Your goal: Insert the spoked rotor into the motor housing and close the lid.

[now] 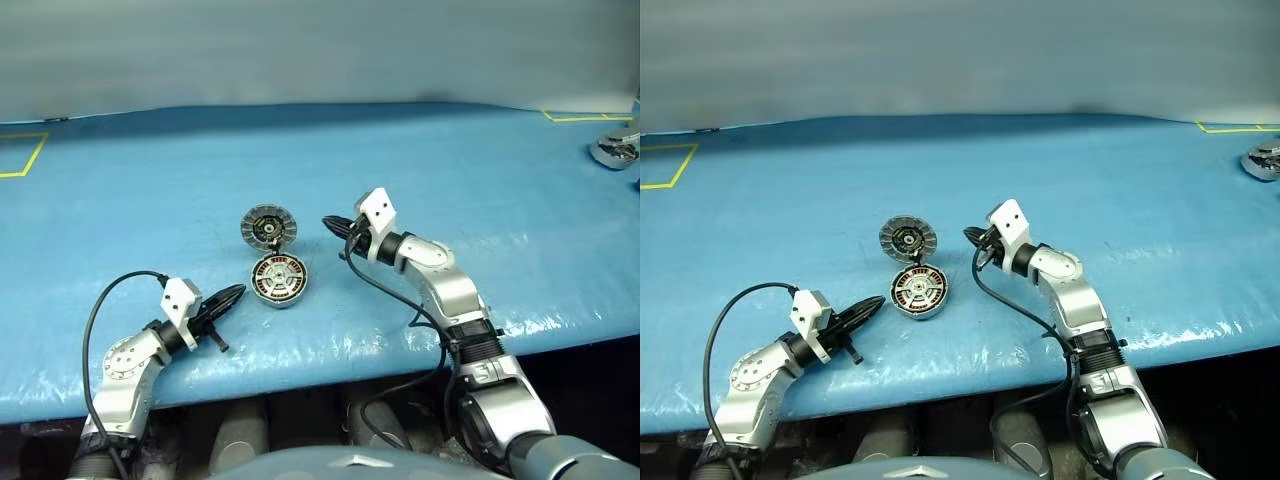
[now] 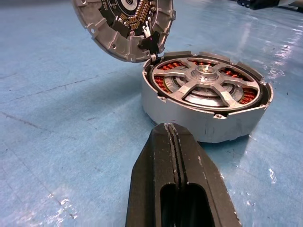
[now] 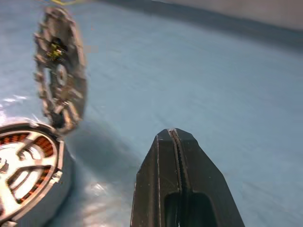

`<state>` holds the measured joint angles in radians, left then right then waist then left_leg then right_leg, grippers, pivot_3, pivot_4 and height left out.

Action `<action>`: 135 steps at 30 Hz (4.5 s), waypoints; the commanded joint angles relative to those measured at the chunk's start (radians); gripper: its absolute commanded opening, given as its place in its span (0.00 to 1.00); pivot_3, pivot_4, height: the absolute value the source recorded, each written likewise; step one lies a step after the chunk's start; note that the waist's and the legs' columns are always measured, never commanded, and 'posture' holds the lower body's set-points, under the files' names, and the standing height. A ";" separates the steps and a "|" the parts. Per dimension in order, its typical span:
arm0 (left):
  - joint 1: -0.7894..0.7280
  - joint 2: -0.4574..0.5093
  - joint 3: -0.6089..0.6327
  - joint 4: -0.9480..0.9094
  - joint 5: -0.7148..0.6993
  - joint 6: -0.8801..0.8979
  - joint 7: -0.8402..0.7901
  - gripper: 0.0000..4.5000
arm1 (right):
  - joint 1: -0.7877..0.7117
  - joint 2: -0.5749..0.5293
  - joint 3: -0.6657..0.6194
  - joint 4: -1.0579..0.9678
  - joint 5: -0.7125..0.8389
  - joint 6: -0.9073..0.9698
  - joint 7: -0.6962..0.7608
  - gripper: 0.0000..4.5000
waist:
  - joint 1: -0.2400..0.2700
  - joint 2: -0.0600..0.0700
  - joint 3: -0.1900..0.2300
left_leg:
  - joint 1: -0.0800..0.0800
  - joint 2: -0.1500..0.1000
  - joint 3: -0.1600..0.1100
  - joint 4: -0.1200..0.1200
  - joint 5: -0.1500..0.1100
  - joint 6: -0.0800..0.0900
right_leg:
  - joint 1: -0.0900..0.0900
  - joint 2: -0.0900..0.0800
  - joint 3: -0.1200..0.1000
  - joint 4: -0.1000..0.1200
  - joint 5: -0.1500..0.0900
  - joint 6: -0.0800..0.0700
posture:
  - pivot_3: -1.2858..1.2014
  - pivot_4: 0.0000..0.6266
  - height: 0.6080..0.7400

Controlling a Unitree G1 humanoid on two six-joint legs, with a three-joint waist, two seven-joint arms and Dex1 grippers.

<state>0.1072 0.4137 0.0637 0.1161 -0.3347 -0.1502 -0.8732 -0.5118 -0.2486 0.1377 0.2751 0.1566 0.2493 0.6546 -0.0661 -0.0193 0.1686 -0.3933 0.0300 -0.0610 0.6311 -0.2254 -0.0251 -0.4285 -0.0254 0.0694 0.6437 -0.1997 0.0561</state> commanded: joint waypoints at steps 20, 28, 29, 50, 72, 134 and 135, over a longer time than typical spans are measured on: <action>0.072 -0.019 0.048 -0.063 -0.016 -0.056 0.045 0.00 | -0.420 0.228 0.056 0.512 0.042 -0.105 0.569 0.01 | -0.003 0.001 0.001 | -0.001 0.000 -0.001 -0.001 0.000 0.000 | 0.000 0.000 -0.001 0.000 0.004 0.004 | 0.52 0.24 1.00; 0.076 -0.014 0.069 -0.056 -0.021 -0.055 0.048 0.00 | -0.198 0.089 0.205 0.226 -0.034 -0.062 0.642 0.01 | 0.000 0.002 0.001 | -0.001 0.000 -0.001 0.000 0.000 0.000 | 0.000 0.000 -0.001 0.000 0.004 0.005 | 0.52 0.24 1.00; 0.072 -0.013 0.071 -0.051 -0.021 -0.055 0.047 0.00 | -0.172 0.076 0.219 0.201 -0.048 -0.066 0.629 0.01 | -0.002 0.002 0.001 | 0.000 0.000 -0.001 0.000 0.000 0.000 | 0.000 0.000 -0.001 0.000 0.003 0.004 | 0.52 0.24 1.00; 0.010 -0.020 0.020 -0.026 -0.005 -0.038 0.014 0.00 | 0.083 0.146 0.114 -0.188 0.016 -0.069 0.222 0.42 | 0.000 0.002 -0.001 | 0.000 0.000 -0.001 0.000 0.000 -0.001 | 0.000 0.000 0.000 0.000 0.001 0.000 | 0.52 0.24 1.00; 0.014 -0.023 0.016 -0.026 -0.001 -0.050 0.040 0.00 | 0.122 0.165 0.232 -0.074 -0.087 -0.108 0.113 0.93 | 0.000 0.001 -0.001 | 0.000 0.000 -0.001 0.001 0.000 -0.001 | 0.000 0.000 0.000 0.000 0.001 0.000 | 0.52 0.24 1.00; 0.027 -0.027 0.020 -0.029 -0.004 -0.048 0.058 0.00 | 0.051 0.048 0.280 -0.010 -0.137 -0.116 0.243 0.67 | 0.000 0.001 -0.001 | 0.002 0.000 -0.001 0.001 0.001 -0.001 | 0.002 0.000 0.000 0.001 0.001 0.000 | 0.52 0.24 1.00; 0.027 -0.027 0.019 -0.029 -0.004 -0.048 0.059 0.00 | 0.050 0.047 0.281 -0.005 -0.139 -0.119 0.243 0.67 | 0.000 0.001 -0.001 | 0.003 0.000 -0.001 0.001 0.001 -0.001 | 0.003 0.000 0.000 0.001 0.001 0.000 | 0.52 0.24 1.00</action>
<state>0.1358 0.3855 0.0702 0.1126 -0.3324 -0.1840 -0.8152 -0.4567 -0.1923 0.4046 0.2339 0.0548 0.1290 0.9120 -0.0663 -0.0182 0.1674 -0.3894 0.0303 -0.0618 0.6320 -0.2246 -0.0259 -0.4250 -0.0250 0.0690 0.6444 -0.1990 0.0561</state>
